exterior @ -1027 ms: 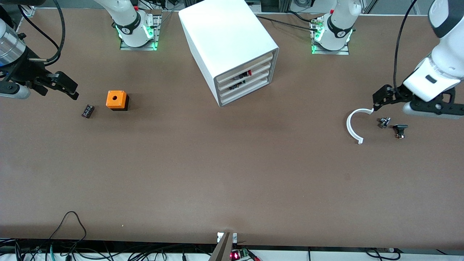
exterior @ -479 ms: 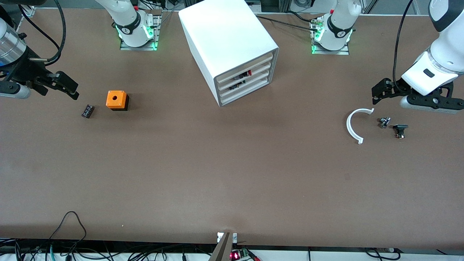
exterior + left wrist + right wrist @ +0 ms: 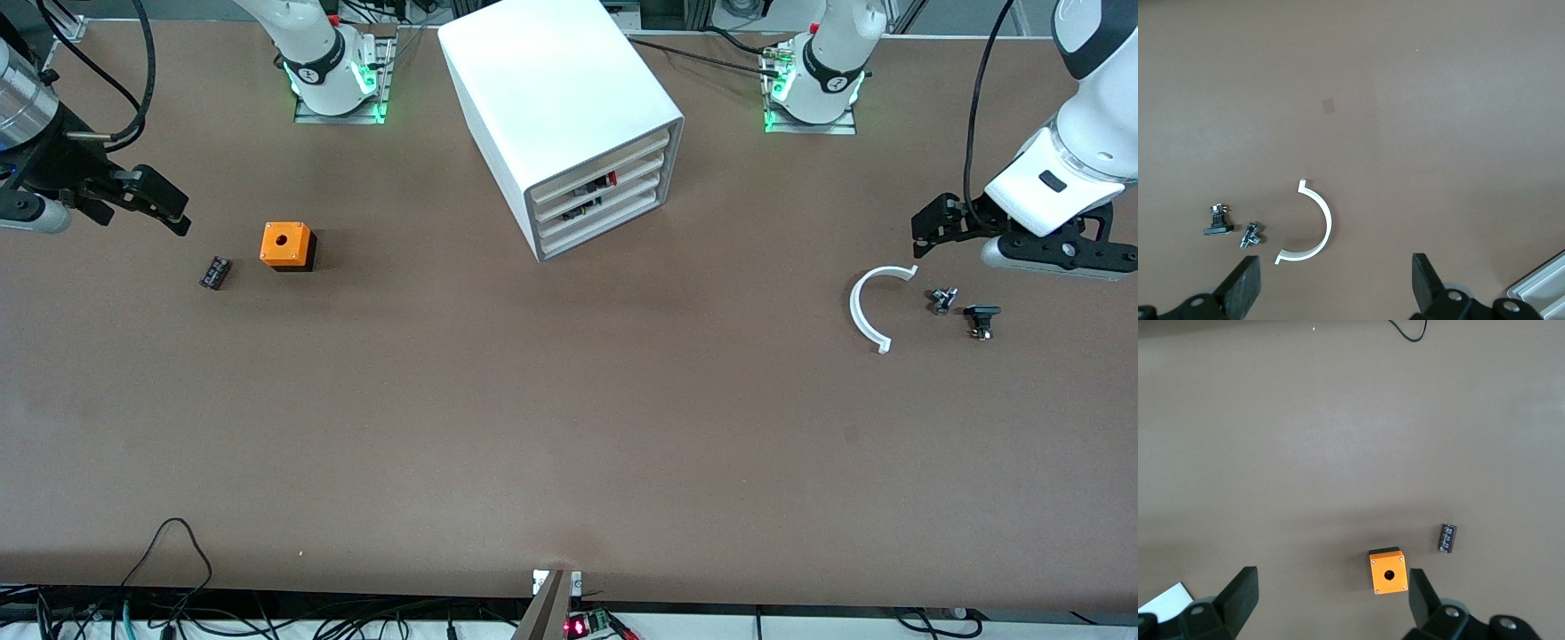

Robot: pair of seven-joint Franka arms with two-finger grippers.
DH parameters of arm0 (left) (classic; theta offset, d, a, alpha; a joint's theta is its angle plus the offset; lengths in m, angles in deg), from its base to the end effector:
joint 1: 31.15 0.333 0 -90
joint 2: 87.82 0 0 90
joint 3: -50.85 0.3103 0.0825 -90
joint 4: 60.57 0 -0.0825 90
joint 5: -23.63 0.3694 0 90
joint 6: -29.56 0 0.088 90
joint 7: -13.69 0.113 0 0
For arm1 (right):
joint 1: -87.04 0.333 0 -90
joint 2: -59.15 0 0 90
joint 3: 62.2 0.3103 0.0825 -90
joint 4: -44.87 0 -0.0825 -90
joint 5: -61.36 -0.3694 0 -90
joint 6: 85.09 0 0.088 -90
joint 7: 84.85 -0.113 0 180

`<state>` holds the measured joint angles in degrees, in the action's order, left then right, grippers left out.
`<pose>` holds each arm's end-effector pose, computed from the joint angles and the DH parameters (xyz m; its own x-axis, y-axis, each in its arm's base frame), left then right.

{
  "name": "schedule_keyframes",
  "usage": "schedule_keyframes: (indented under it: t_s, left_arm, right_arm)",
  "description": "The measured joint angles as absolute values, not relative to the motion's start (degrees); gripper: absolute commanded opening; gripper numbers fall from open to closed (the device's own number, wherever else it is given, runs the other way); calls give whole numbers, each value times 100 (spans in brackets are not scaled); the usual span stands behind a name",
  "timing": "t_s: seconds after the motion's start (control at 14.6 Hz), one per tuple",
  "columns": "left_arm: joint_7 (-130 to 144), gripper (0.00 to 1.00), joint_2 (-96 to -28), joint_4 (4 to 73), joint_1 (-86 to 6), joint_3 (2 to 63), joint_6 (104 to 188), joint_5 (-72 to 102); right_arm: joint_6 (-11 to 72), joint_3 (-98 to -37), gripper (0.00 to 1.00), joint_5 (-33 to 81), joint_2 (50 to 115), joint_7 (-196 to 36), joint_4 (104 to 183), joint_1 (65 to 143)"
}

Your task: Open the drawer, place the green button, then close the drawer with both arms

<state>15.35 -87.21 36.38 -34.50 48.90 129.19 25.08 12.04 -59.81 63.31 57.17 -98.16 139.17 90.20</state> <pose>0.5527 -0.0487 0.5659 0.9915 -0.1253 0.0353 -0.1244 -0.9919 -0.0258 0.5391 0.0493 0.6083 0.9873 -0.1310 0.0897 -0.1329 -0.9910 0.0152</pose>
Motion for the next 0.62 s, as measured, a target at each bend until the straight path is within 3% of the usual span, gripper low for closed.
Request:
schedule_keyframes:
  t_s: [0.62]
  left_arm:
    - [1535, 100, -8721, 3624, -3464, 4888, 12911, 2508]
  right_arm:
    - [652, -5943, 100, 6217, 5716, -9524, 13849, 9014]
